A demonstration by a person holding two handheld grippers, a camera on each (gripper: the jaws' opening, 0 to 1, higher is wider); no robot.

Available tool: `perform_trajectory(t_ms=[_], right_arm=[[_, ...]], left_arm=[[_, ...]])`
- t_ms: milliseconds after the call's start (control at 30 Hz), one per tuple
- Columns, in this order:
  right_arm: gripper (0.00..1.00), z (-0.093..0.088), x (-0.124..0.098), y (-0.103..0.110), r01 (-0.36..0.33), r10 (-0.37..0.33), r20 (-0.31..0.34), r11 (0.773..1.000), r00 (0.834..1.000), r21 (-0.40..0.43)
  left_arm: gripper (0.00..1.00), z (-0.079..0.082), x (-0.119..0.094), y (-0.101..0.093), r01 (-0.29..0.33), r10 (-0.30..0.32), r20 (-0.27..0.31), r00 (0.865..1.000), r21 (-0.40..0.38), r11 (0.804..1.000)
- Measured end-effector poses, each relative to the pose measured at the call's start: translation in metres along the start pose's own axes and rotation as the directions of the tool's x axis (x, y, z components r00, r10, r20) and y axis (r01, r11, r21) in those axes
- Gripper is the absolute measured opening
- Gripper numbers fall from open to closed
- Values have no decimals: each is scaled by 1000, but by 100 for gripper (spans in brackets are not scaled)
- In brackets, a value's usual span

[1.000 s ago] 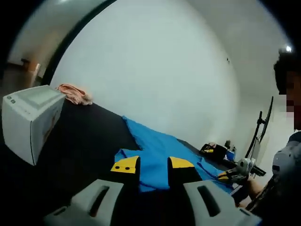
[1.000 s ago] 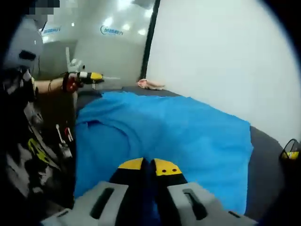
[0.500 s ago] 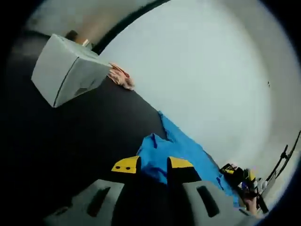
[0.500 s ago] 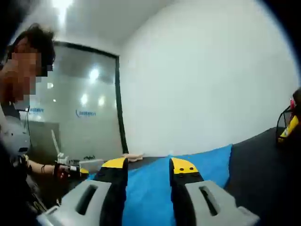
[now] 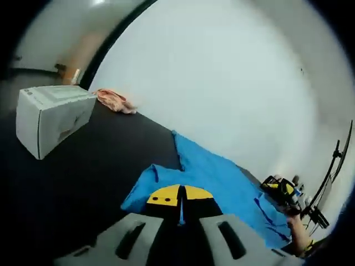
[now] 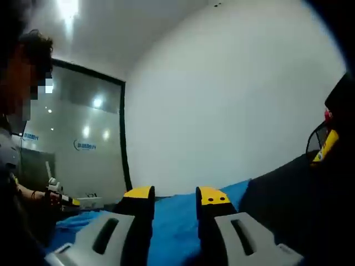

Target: Spread out the cloth and fold it

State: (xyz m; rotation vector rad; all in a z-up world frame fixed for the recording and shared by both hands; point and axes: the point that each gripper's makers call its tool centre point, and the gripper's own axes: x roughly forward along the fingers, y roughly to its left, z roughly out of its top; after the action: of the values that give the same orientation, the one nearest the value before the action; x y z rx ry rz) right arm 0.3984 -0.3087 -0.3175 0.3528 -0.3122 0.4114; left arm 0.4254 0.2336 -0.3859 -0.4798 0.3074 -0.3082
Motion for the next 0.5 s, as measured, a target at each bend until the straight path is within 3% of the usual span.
perform_trajectory(t_ms=[33,67,100,133,200,233,267,300,333,367,400,500], right_arm=[[28,2,-1,-1,-2,2,11,999,1000,42],[28,5,-1,2,-16,15,28,998,1000,60],[28,7,-1,5,-28,25,40,997,999,68],[28,6,-1,5,-28,25,37,997,999,72],[28,6,-1,5,-29,27,34,996,999,80],[28,6,-1,5,-35,32,36,996,999,87],[28,6,-1,5,-37,34,37,995,999,89],[28,7,-1,6,-41,37,39,995,999,95],[28,7,-2,6,-42,38,40,994,998,101],[28,7,-2,6,-40,36,40,993,999,110],[28,7,-2,5,-38,33,41,993,999,116],[28,8,-3,2,-32,26,52,991,998,131]], left_arm=[[7,-9,-8,4,-18,24,-46,999,118,993],[18,-14,-14,10,-47,61,-72,995,191,981],[25,-10,-16,18,-93,99,-21,995,208,974],[30,-9,-17,20,-87,89,-2,996,212,973],[38,-15,-16,26,-103,117,-43,992,245,964],[37,-21,-13,31,-96,126,-72,989,326,940],[37,-26,-10,38,-114,155,-90,984,356,928],[37,-37,-6,46,-129,186,-132,974,351,927],[35,-26,-1,41,-105,138,-53,989,405,908],[33,-28,1,46,-135,162,-50,986,344,929],[31,-23,3,46,-129,145,-18,989,359,924],[18,-20,7,54,-148,165,-20,986,350,925]])
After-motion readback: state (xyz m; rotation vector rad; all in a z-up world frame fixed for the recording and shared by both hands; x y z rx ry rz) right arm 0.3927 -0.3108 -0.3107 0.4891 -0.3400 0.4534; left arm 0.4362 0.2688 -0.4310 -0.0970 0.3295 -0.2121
